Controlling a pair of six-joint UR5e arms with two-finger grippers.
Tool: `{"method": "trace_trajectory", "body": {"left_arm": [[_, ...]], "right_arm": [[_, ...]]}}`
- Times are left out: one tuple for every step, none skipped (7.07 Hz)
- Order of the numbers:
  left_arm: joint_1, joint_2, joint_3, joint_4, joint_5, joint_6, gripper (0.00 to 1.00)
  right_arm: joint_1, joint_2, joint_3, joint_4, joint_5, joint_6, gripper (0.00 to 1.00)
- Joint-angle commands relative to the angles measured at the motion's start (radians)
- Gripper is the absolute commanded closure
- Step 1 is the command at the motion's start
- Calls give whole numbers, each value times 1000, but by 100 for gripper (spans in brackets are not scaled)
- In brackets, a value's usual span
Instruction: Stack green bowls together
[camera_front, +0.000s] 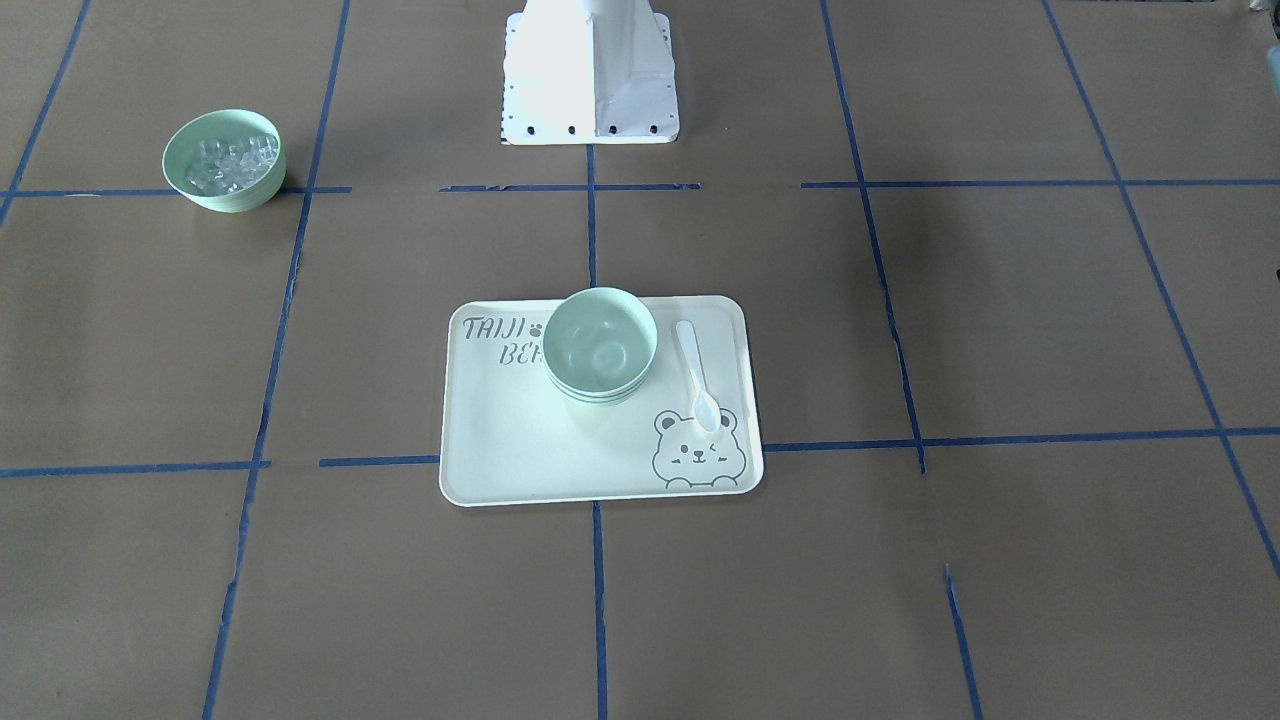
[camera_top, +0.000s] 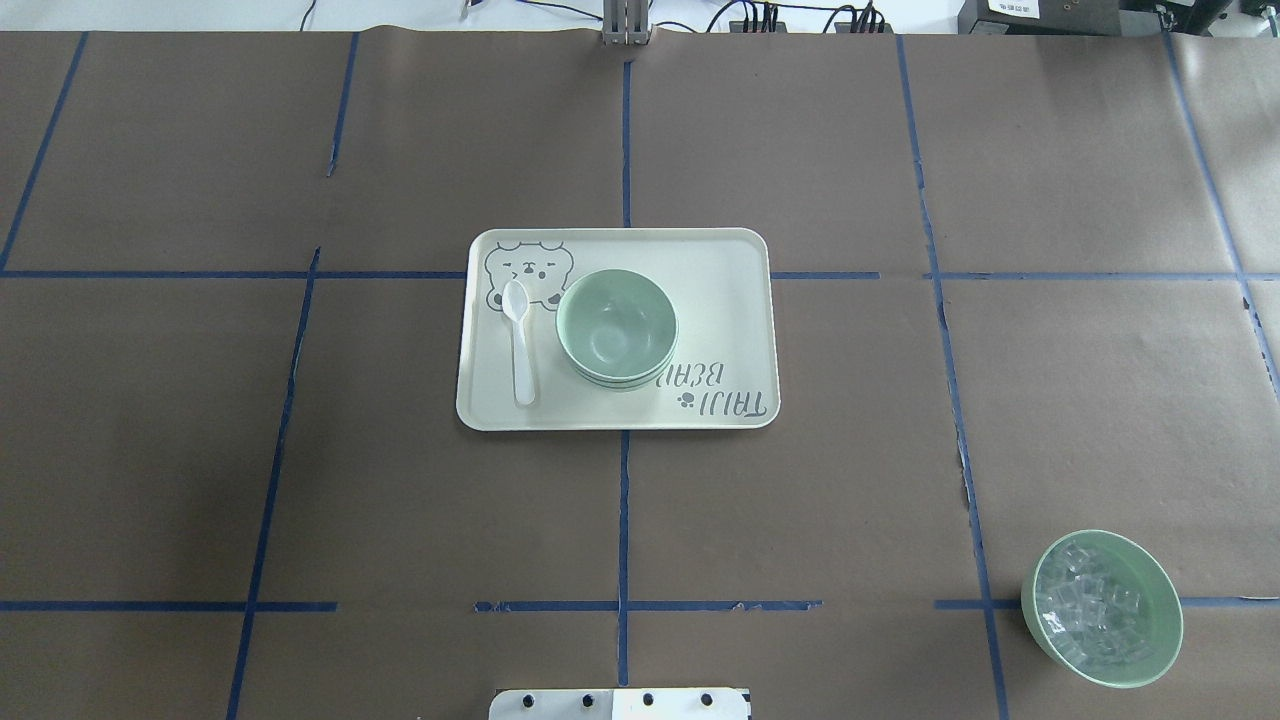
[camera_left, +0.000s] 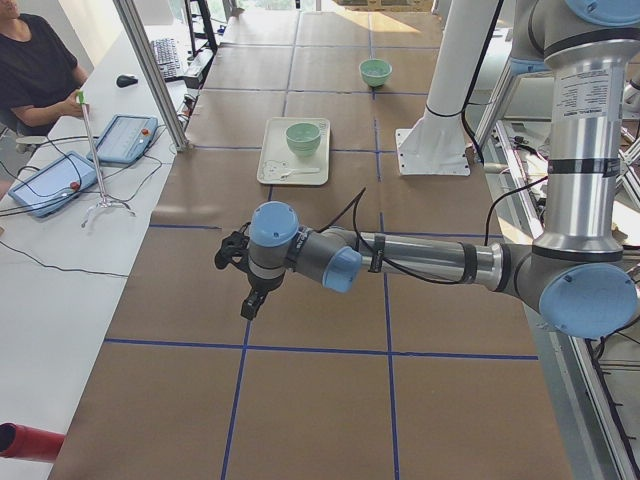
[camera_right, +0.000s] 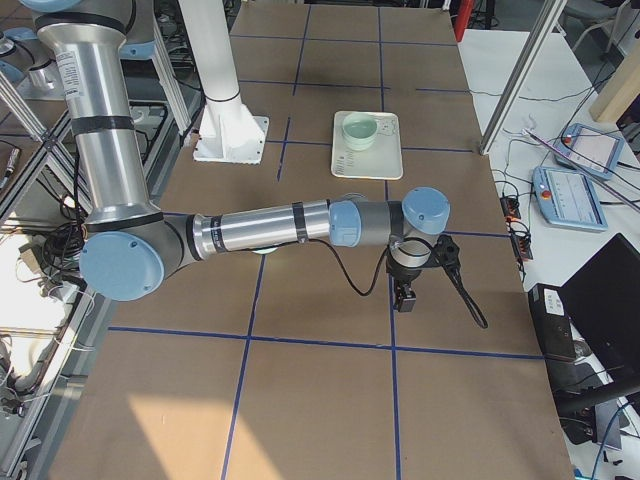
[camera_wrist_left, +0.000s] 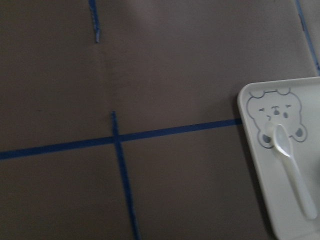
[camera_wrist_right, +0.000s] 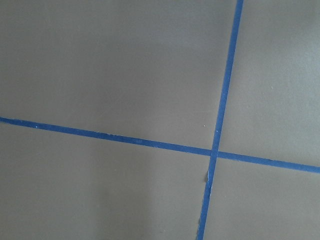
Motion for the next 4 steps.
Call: {"method": "trace_trajectory", "body": {"left_arm": [[-25,-26,-23,251,-24,32,0],[-25,-27,-48,306,-21,33,0],[-37,-30,-65,331,-23,35,0],[-55,-41,-80,416,-23,35,0]], "right_arm": [[-1,2,-2,-21,-5,-21,0],[-12,5,-23,-19,-3,-20,0],[-15,5,-31,-19,-5,-17,0],[-15,2,-28,-15,-6,-17,0]]}}
